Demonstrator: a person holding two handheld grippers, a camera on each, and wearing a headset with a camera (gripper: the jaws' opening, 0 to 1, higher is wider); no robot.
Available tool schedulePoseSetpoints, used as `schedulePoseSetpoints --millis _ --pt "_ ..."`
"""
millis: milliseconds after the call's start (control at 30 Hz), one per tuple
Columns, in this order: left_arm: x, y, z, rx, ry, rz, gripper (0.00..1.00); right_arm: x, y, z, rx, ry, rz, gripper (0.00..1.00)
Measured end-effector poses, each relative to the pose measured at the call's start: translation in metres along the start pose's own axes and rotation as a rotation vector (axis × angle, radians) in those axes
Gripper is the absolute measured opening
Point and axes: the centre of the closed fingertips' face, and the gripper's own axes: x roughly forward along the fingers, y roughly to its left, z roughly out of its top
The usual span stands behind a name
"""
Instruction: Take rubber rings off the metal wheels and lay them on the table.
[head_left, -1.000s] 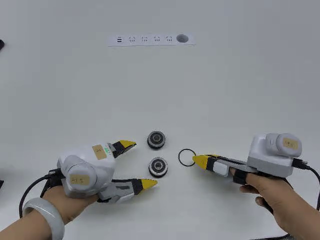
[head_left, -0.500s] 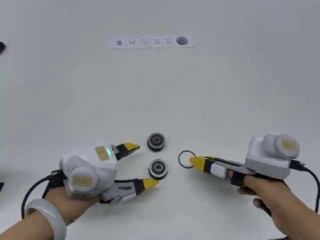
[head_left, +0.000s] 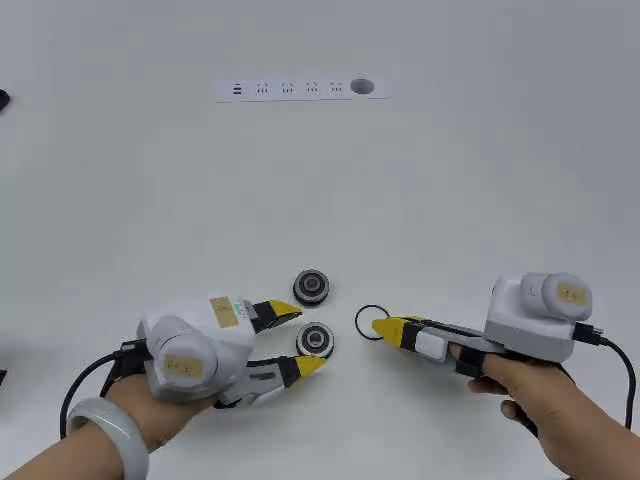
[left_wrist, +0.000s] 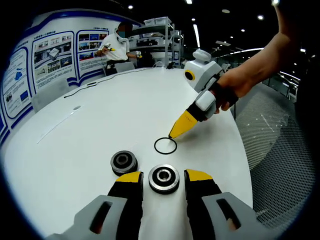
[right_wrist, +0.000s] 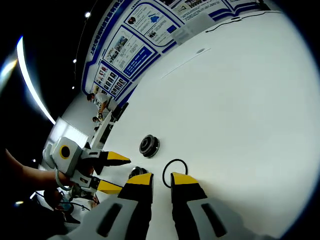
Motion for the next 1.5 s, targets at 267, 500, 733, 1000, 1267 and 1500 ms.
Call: schedulePoseSetpoints --millis 267,500,733,1000,1267,1500 --pt "0.006 -0.002 0.001 0.006 0.023 -0.009 0.24 0.002 0.013 0.0 -0.041 -0.009 0.053 0.23" --pt "0.008 -0.001 -0.003 0.008 0.047 -0.009 0.19 0.003 0.018 0.0 -0.07 -0.011 0.071 0.29" --pt "0.01 0.0 -0.003 0.015 0.054 -0.01 0.16 0.003 0.018 -0.001 -0.065 -0.006 0.075 0.29" --pt "0.011 0.0 -0.004 0.037 0.059 -0.015 0.14 0.005 0.019 -0.003 -0.053 0.002 0.085 0.28" --pt "0.012 -0.002 -0.004 0.068 0.063 -0.015 0.13 0.016 0.028 -0.013 -0.035 0.045 0.113 0.27" --pt "0.011 -0.002 -0.004 0.067 0.056 -0.015 0.13 0.026 0.034 -0.021 -0.009 0.082 0.128 0.26"
